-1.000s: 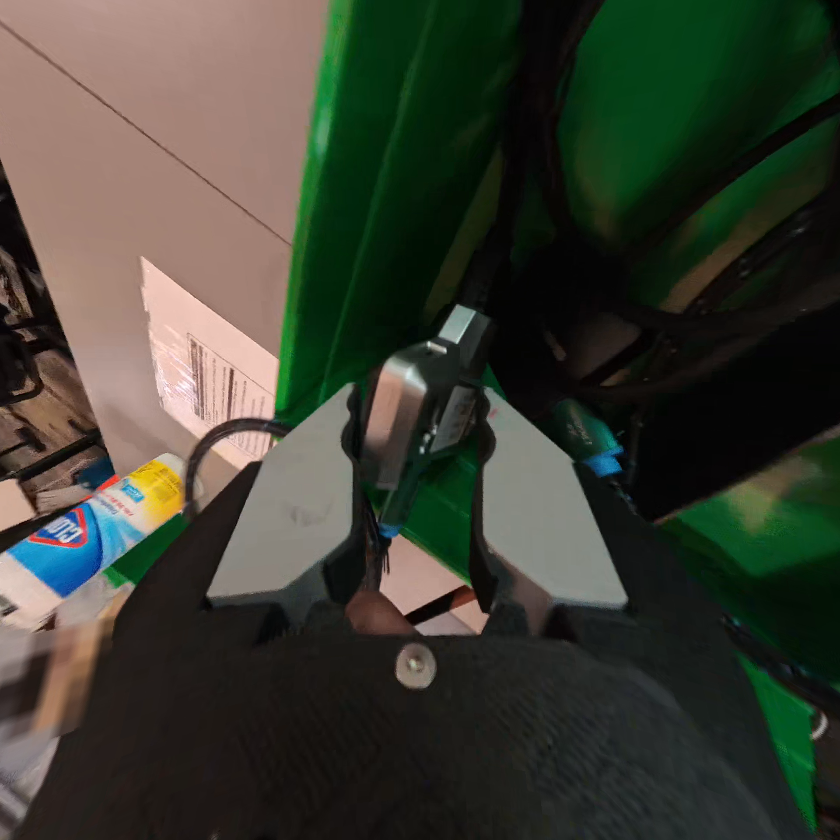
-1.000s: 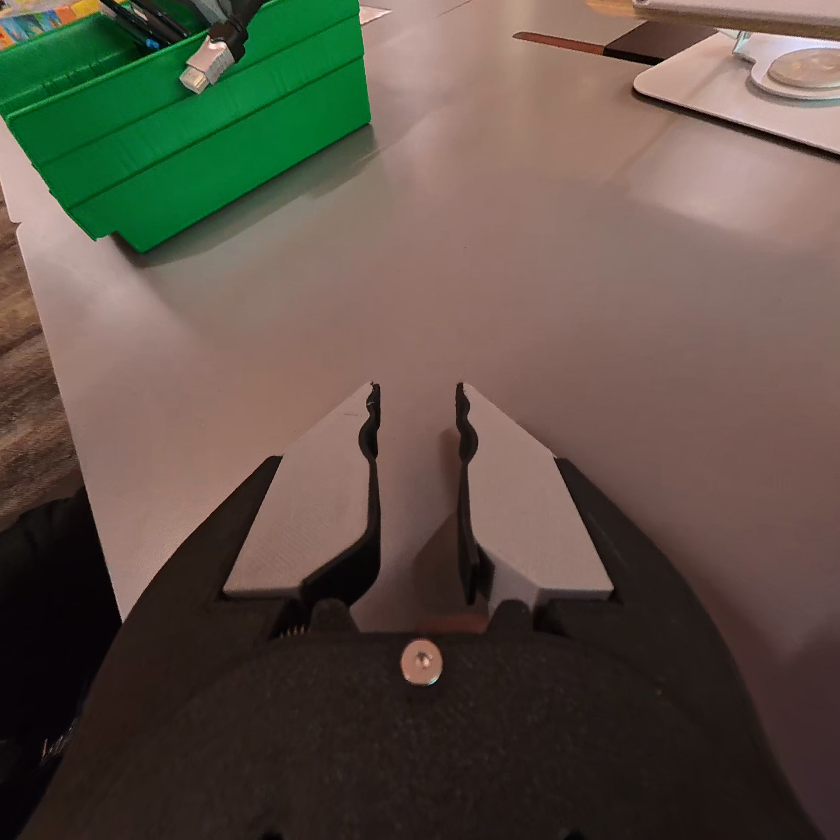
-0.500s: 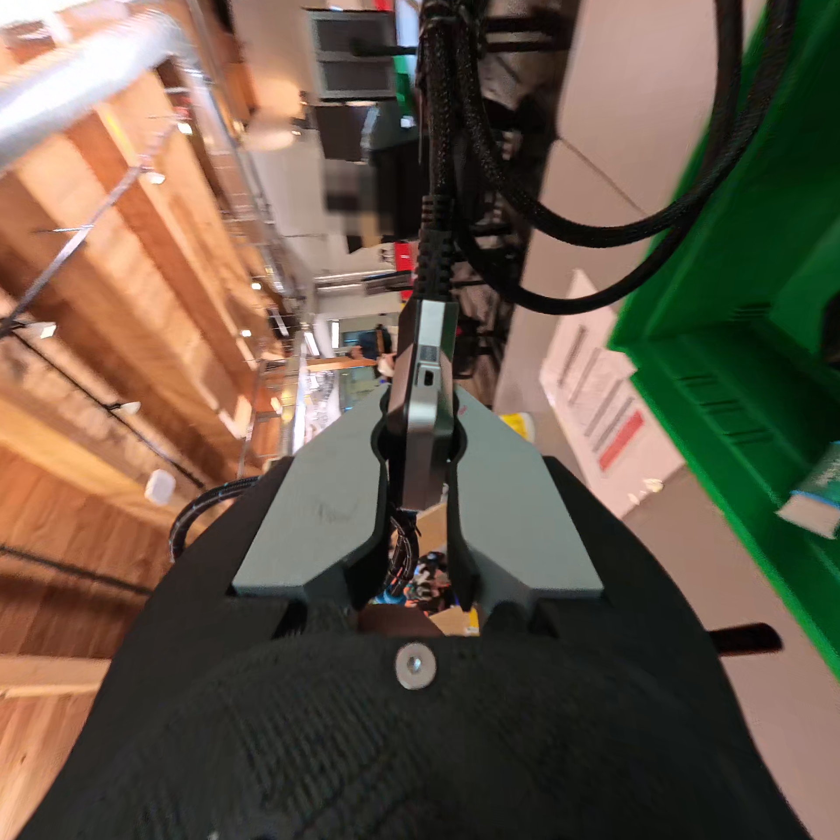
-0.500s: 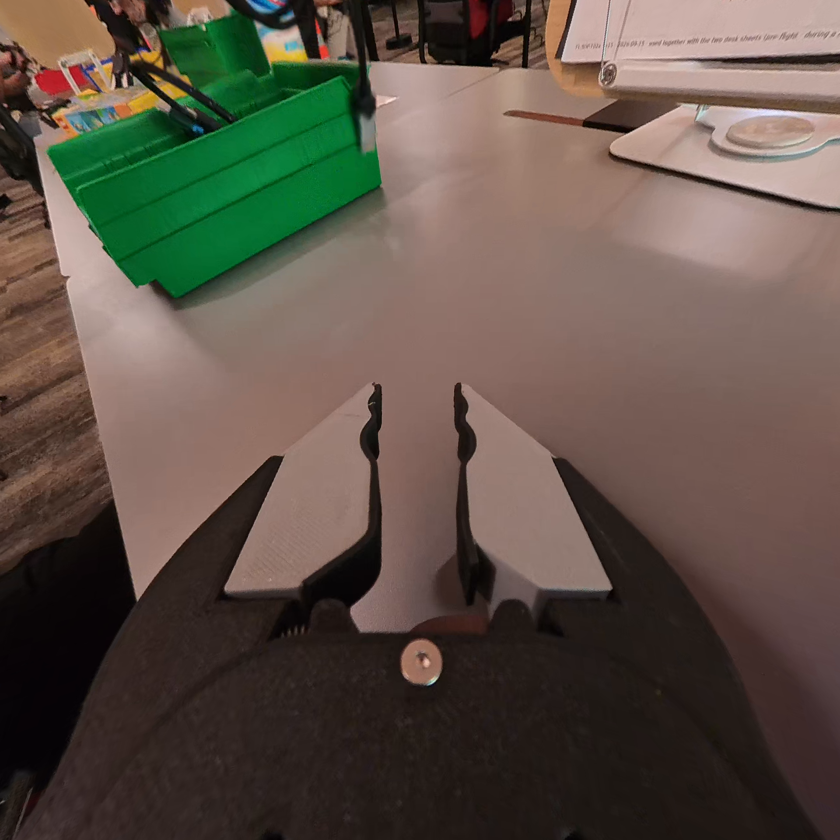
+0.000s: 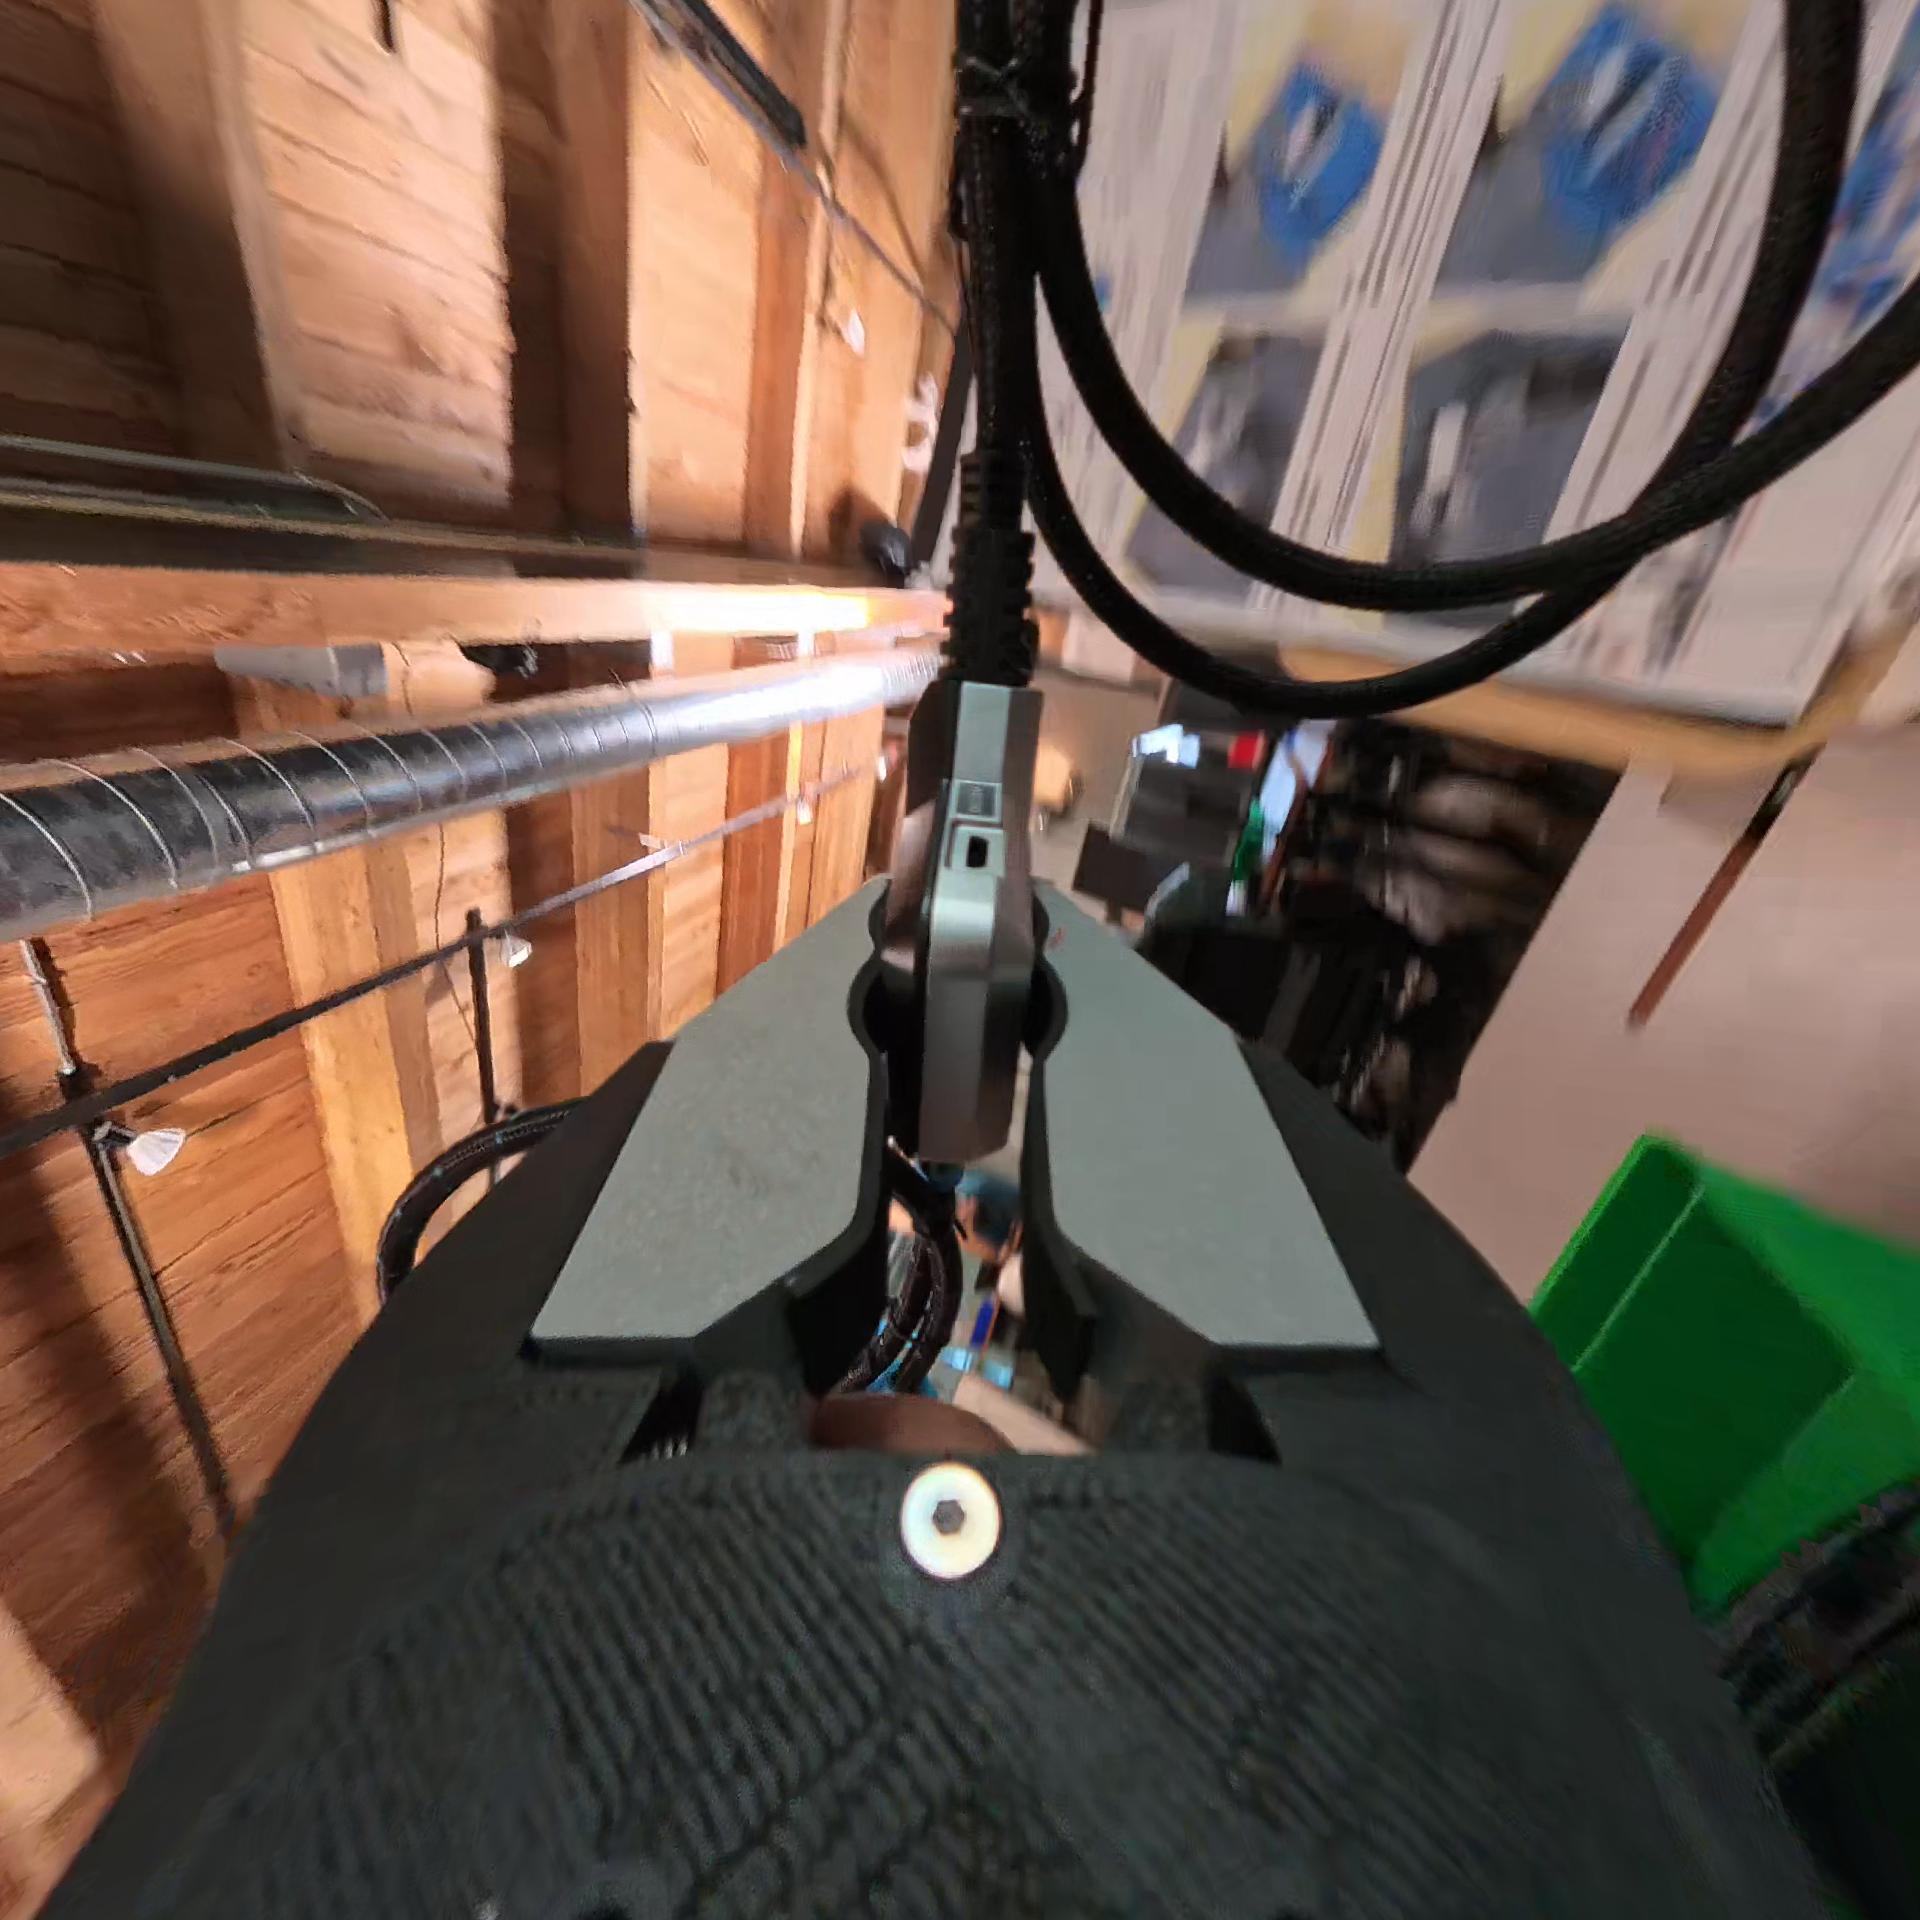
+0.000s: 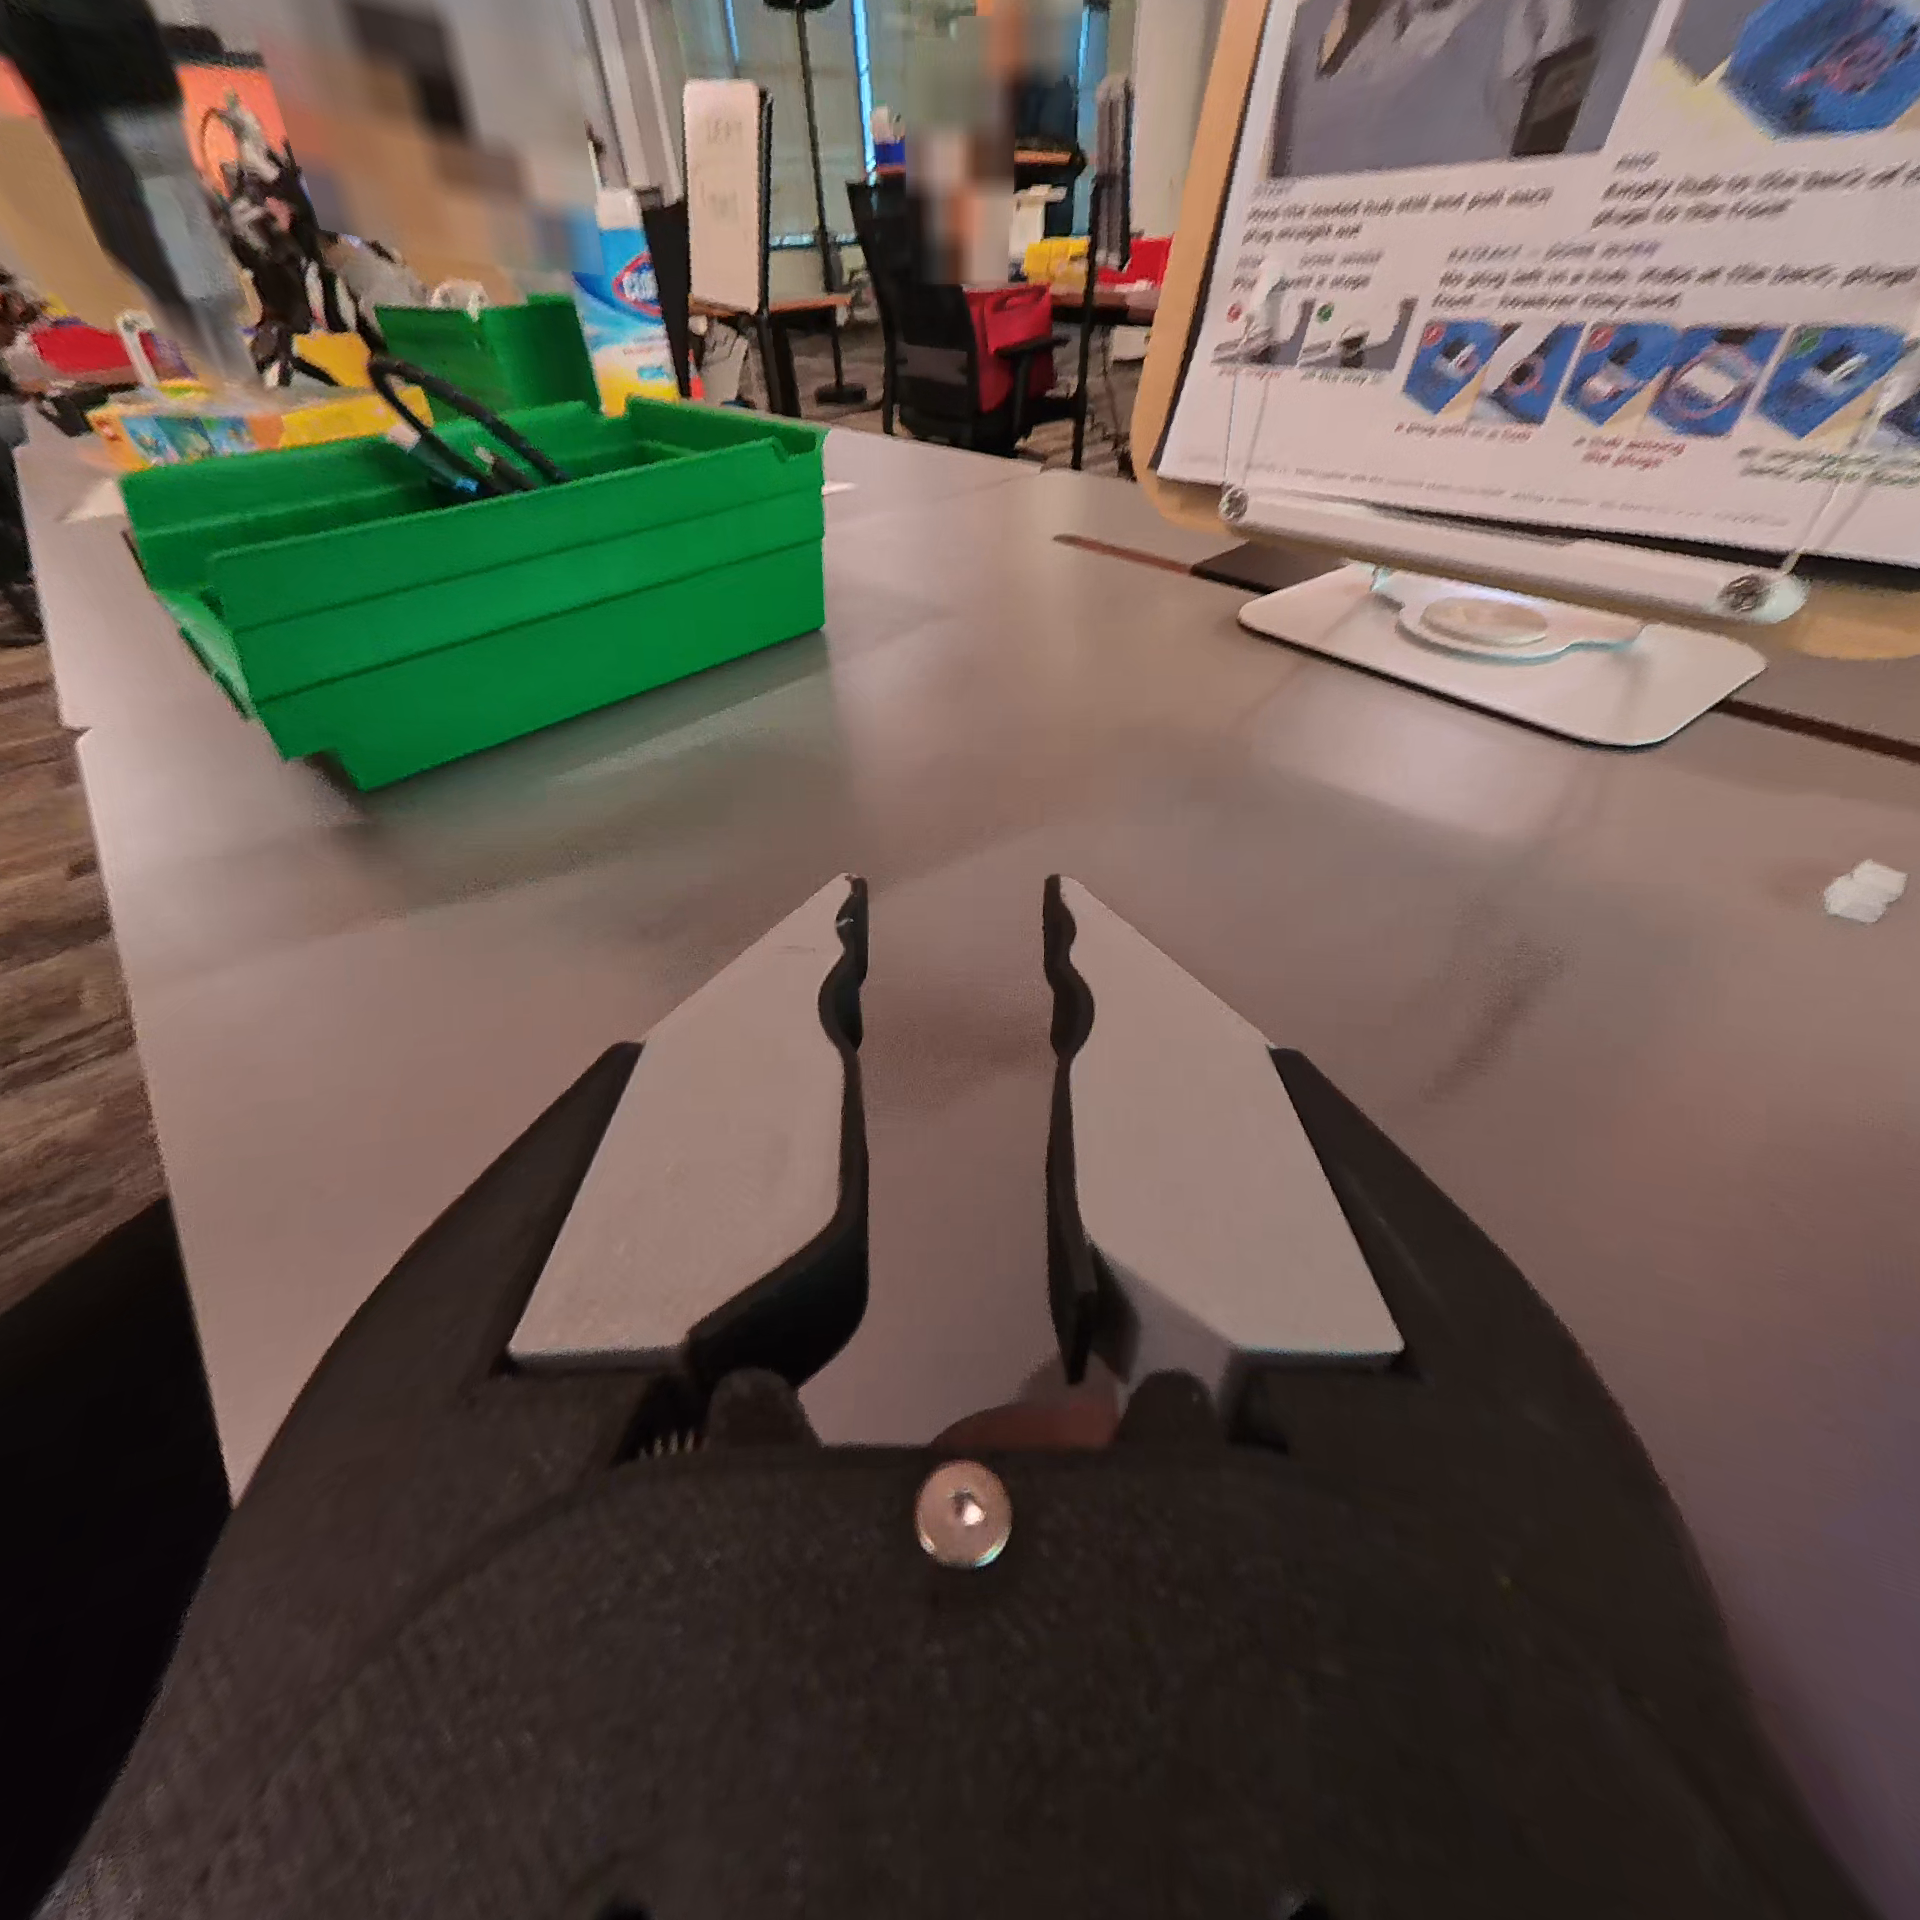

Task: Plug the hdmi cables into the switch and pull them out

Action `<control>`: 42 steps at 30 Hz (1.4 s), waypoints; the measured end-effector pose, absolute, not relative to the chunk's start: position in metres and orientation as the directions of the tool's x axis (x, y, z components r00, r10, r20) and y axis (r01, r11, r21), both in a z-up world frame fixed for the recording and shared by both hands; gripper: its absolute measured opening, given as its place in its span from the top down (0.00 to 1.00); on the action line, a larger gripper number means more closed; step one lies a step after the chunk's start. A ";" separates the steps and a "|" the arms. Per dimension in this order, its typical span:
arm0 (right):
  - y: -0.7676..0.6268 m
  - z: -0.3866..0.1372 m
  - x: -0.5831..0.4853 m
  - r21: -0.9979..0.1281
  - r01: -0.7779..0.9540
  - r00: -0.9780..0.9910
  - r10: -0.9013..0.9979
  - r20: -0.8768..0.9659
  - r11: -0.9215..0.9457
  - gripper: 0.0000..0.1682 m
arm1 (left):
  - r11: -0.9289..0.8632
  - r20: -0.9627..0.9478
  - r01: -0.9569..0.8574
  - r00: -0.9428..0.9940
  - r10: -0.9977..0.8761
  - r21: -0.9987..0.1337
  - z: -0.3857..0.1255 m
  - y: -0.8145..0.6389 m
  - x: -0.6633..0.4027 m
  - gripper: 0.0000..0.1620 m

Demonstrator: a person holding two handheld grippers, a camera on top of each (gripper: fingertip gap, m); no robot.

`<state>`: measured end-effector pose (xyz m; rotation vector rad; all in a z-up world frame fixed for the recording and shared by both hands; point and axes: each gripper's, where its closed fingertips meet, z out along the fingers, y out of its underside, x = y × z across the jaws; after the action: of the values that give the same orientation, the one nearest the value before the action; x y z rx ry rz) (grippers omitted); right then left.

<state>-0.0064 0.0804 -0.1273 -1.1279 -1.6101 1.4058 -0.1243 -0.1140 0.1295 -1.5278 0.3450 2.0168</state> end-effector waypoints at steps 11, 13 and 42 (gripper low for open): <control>0.148 -0.059 0.024 -0.958 -0.212 -0.187 0.971 -0.152 -0.191 0.80 | -0.563 -0.924 -0.826 -0.208 0.321 -0.009 0.005 0.005 -0.037 0.88; 0.160 -0.052 0.031 -0.942 -0.269 -0.147 0.975 -0.167 -0.202 0.82 | -0.517 -0.928 -0.856 -0.204 0.313 0.013 -0.014 0.013 -0.031 0.88; 0.008 -0.079 0.034 -0.902 0.372 -0.723 0.540 -0.430 -0.220 0.67 | -0.215 -0.902 -0.885 -0.430 0.037 0.413 -0.060 0.022 0.011 0.88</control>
<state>0.0343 0.0082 -0.0793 -1.1103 -1.8801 2.0857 0.0108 0.0216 -0.0605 -1.0539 1.3544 1.7266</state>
